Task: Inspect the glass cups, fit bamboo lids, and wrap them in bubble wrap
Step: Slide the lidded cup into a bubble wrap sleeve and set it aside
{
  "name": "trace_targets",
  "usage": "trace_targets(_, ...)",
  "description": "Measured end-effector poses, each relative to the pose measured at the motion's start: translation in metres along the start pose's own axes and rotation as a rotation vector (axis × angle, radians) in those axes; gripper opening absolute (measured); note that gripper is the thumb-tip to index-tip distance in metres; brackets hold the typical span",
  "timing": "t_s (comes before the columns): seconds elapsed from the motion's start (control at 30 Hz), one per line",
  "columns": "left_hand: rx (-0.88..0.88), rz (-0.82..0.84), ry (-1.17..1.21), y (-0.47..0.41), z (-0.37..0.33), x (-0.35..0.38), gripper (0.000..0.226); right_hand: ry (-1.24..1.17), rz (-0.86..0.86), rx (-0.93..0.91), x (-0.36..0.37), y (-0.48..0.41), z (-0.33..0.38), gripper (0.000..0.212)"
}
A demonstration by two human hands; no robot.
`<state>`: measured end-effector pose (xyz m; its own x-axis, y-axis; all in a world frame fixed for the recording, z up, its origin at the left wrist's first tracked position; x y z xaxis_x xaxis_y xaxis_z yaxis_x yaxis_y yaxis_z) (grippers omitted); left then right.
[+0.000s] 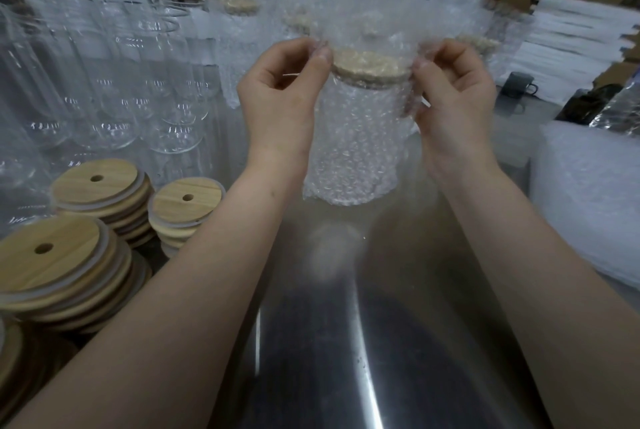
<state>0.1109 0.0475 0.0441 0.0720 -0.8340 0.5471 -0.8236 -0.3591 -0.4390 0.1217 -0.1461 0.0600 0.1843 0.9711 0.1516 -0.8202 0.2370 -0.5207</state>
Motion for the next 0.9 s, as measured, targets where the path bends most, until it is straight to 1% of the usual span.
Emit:
trace_targets(0.1, 0.028, -0.003, -0.018, -0.002, 0.0, -0.001, 0.019, 0.03, 0.007, 0.004, 0.001, 0.0, 0.0, 0.031)
trace_targets(0.17, 0.037, 0.006, -0.018, -0.003, 0.0, -0.002, 0.021, 0.015, 0.017, 0.025, 0.002, 0.001, -0.002, 0.034)
trace_targets(0.33, -0.011, 0.059, 0.017, -0.005, 0.006, 0.0, 0.038, -0.056, 0.031, 0.094, 0.004, 0.002, -0.008, 0.042)
trace_targets(0.47, -0.081, 0.028, 0.104, -0.005, 0.011, -0.001, 0.045, -0.075, 0.026, 0.133, 0.004, 0.002, -0.011, 0.038)
trace_targets(0.57, -0.138, 0.039, 0.138, -0.004, 0.015, -0.002, 0.051, -0.073, 0.018, 0.149, 0.003, 0.003, -0.012, 0.038)
trace_targets(0.7, -0.175, 0.051, 0.111, 0.001, 0.019, -0.002, 0.047, 0.029, -0.025, 0.104, 0.0, 0.003, -0.011, 0.035)
trace_targets(0.9, -0.265, 0.052, 0.194, 0.011, 0.03, -0.001, 0.038, 0.218, -0.065, 0.021, -0.001, 0.007, -0.006, 0.027)
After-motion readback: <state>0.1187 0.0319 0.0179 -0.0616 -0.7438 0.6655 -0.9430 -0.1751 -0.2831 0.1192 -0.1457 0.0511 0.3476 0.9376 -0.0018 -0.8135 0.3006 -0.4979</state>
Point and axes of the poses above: each hand's wrist, its own y-axis away from the middle knuckle, its own x-axis out of the palm, z = x × y, the point moved 7 cm from there along -y, towards the middle knuckle, and after that the axes turned 8 degrees about y, right-handed, at the moved point
